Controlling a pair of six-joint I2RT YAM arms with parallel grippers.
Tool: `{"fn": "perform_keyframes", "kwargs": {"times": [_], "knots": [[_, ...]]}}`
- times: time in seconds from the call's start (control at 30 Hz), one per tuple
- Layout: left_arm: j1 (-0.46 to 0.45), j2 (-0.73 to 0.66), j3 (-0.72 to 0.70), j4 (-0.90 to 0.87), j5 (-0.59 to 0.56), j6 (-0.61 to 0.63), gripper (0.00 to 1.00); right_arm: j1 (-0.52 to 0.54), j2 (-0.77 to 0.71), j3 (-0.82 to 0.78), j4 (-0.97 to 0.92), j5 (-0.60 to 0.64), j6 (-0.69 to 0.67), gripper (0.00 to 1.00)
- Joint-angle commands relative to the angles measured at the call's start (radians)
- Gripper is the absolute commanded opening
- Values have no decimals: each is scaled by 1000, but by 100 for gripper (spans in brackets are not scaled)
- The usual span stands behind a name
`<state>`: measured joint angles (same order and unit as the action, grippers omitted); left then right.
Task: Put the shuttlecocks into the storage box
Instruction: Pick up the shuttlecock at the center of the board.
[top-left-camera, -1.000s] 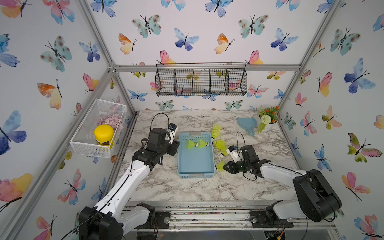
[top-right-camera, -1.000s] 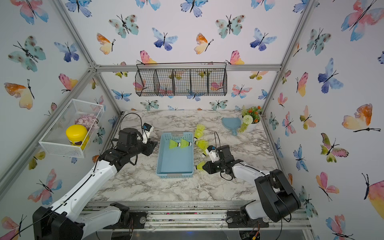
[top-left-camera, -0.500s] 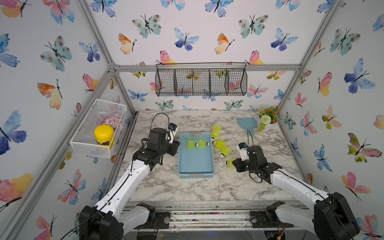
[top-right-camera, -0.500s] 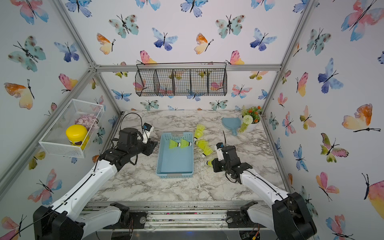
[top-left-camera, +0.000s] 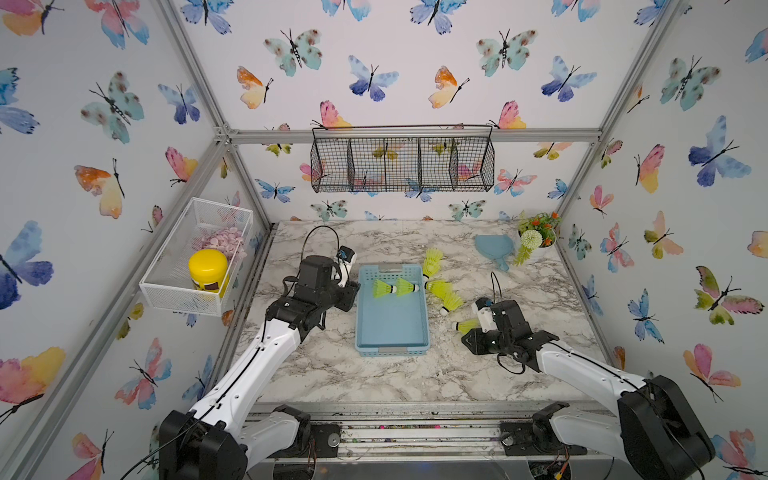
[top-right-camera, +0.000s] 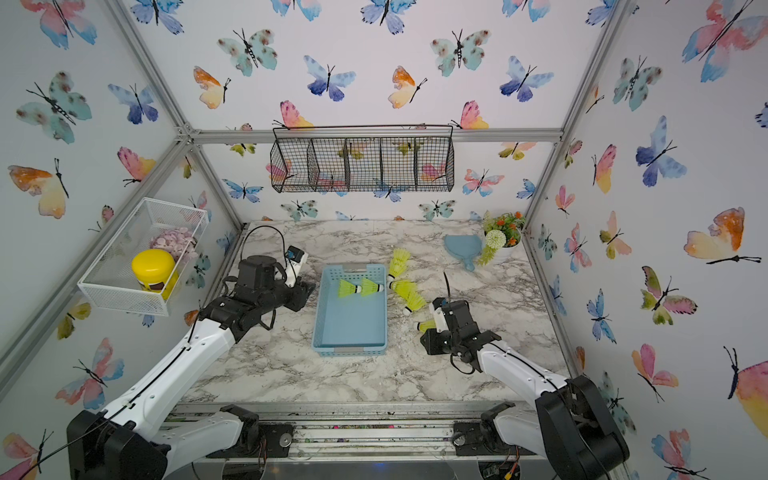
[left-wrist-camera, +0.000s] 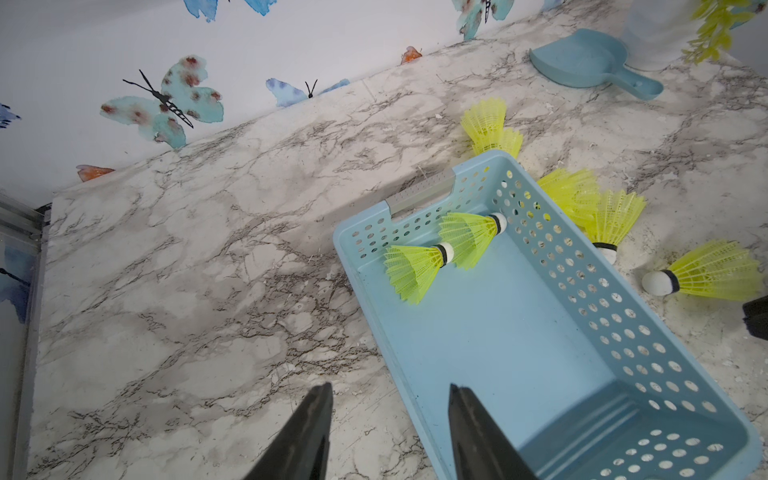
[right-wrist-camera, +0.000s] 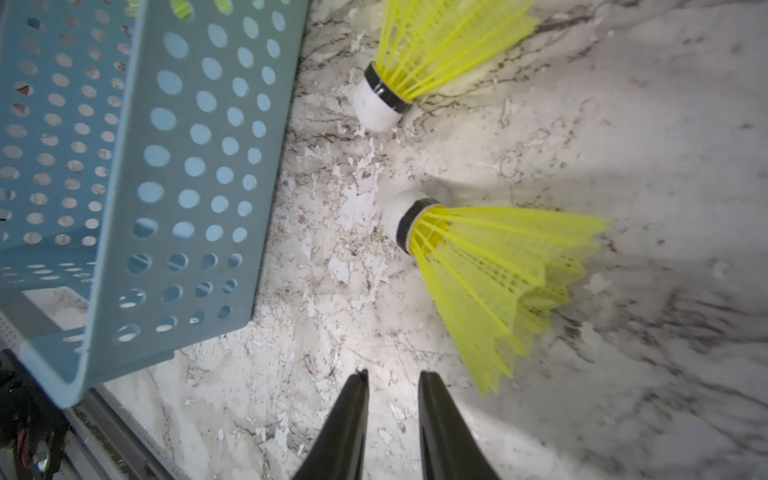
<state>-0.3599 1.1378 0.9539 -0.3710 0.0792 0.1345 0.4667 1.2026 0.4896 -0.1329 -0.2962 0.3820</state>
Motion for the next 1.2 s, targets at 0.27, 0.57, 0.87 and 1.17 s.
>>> {"fn": "perform_keyframes", "kwargs": {"times": [0.27, 0.57, 0.87, 1.17], "knots": [[3, 16, 32, -13, 1, 10, 51, 6, -197, 61, -13, 224, -56, 52], [3, 18, 33, -15, 5, 10, 51, -7, 117, 243, -67, 326, -168, 55], [3, 18, 36, -18, 2, 13, 51, -34, 366, 410, -142, 403, -236, 43], [3, 17, 36, -19, -6, 18, 51, -35, 446, 465, -301, 336, -251, 41]]}}
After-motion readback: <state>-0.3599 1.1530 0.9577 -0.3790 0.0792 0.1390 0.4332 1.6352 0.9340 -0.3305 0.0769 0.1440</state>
